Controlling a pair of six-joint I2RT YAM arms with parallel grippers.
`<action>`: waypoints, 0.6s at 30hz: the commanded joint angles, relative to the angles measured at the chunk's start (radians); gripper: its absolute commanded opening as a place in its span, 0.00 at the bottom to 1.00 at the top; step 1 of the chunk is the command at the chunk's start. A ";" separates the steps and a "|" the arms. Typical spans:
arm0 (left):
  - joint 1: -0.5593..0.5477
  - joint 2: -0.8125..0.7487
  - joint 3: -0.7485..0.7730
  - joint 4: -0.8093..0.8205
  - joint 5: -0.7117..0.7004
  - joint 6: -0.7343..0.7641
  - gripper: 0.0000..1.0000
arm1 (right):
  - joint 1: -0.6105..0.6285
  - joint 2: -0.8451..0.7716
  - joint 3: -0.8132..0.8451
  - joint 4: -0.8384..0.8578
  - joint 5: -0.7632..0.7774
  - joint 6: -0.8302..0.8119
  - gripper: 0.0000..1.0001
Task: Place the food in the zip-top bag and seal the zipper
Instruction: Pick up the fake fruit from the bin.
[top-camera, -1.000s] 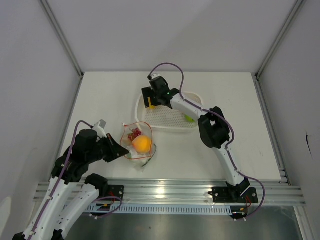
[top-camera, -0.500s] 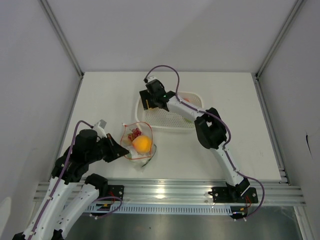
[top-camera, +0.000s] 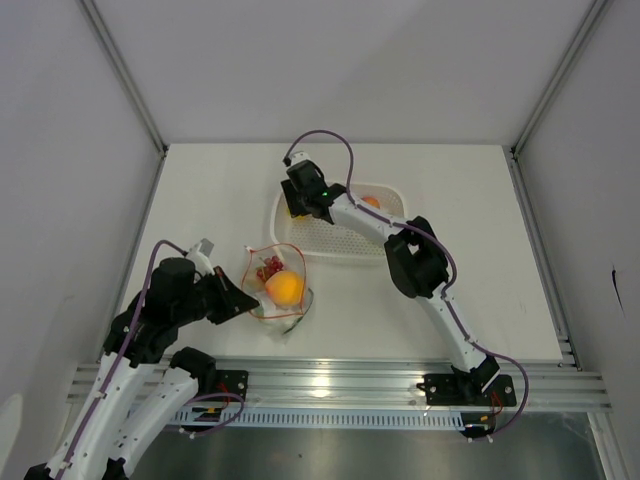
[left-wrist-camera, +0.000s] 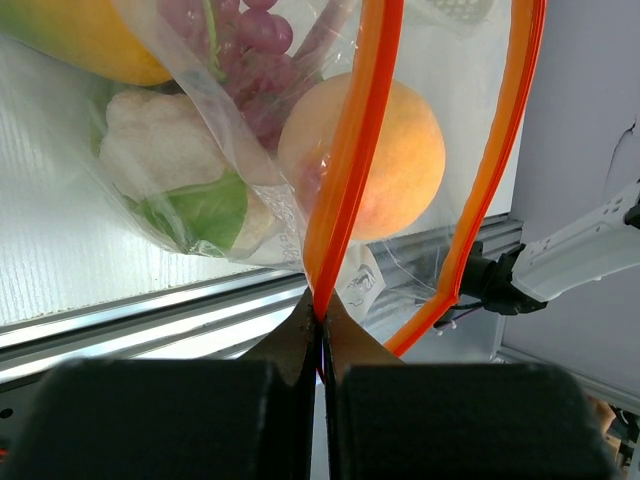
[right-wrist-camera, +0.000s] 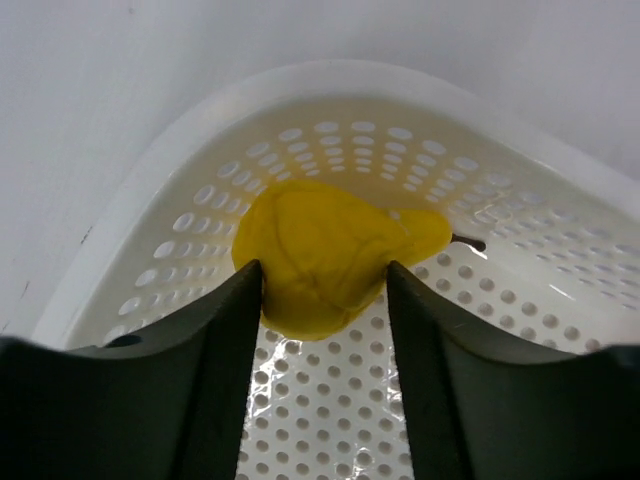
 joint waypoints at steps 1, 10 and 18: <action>0.002 0.014 0.003 0.036 0.027 0.000 0.01 | 0.005 0.011 0.056 0.029 0.033 -0.023 0.51; 0.002 0.016 0.007 0.036 0.026 -0.002 0.01 | 0.008 -0.028 0.049 0.014 0.070 -0.023 0.19; 0.002 0.005 0.003 0.041 0.033 -0.005 0.01 | 0.015 -0.204 -0.112 0.035 0.136 -0.005 0.12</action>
